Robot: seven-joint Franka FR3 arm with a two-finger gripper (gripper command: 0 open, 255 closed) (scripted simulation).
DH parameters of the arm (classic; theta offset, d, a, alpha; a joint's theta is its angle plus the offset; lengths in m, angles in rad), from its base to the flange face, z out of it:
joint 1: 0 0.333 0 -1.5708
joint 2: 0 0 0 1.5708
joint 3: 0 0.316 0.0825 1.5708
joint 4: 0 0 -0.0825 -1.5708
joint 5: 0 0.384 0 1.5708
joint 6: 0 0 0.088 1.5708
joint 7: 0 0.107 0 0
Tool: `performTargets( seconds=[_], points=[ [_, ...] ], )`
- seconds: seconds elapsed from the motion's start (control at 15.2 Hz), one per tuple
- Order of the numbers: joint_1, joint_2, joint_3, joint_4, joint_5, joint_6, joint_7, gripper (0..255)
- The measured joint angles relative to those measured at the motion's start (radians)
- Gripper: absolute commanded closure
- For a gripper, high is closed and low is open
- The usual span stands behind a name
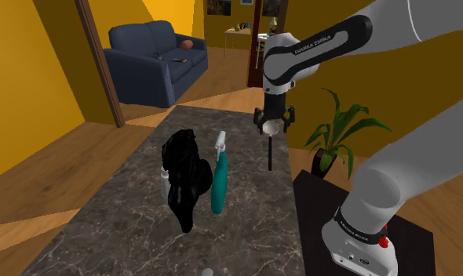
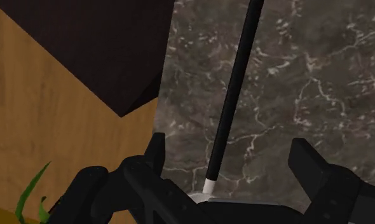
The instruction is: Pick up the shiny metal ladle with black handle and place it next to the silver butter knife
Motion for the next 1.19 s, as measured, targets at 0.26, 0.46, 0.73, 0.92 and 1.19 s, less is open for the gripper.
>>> performTargets(
  seconds=[0.26, 0.46, 0.73, 0.92, 1.19],
  points=[
    [-0.037, 0.083, 0.001, -0.020, 0.014, 0.111, 0.129, 0],
    [-0.041, 0.112, 0.001, -0.039, 0.014, 0.159, 0.139, 0],
    [-0.041, 0.132, 0.003, -0.069, 0.015, 0.211, 0.141, 0],
    [-0.040, 0.136, 0.003, -0.072, 0.015, 0.218, 0.142, 0],
    [-0.040, 0.136, 0.003, -0.072, 0.015, 0.218, 0.142, 255]
  ],
)
